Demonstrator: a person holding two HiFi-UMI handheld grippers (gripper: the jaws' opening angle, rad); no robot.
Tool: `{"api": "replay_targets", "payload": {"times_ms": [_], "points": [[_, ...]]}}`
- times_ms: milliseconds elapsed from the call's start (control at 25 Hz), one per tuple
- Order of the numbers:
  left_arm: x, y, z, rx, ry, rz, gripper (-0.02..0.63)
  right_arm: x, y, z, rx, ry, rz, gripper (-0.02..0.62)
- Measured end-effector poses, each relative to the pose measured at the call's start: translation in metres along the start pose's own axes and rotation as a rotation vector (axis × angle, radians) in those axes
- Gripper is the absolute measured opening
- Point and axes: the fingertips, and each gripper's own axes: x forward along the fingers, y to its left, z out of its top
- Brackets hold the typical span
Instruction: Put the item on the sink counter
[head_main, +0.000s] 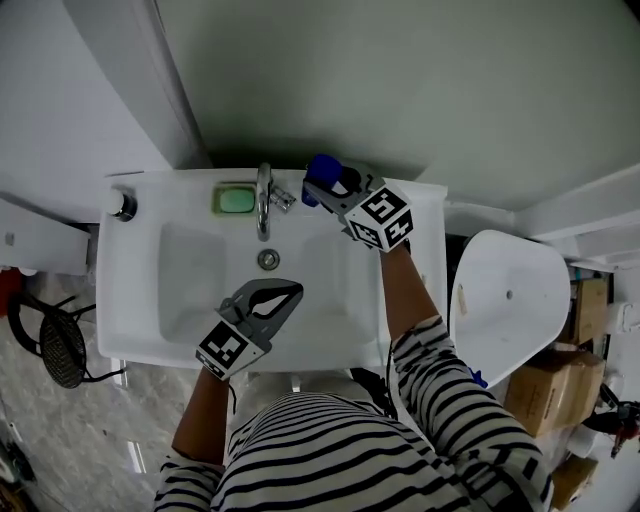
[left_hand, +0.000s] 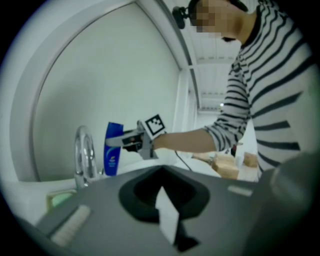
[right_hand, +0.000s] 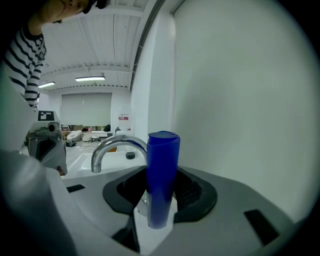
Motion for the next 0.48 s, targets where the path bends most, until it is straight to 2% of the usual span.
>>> {"api": "replay_targets", "payload": {"times_ms": [480], "points": [[0.014, 0.015, -0.007, -0.005, -0.021, -0.014, 0.006, 0.047, -0.014, -0.044, -0.046, 0.019, 0.17, 0.15]]}}
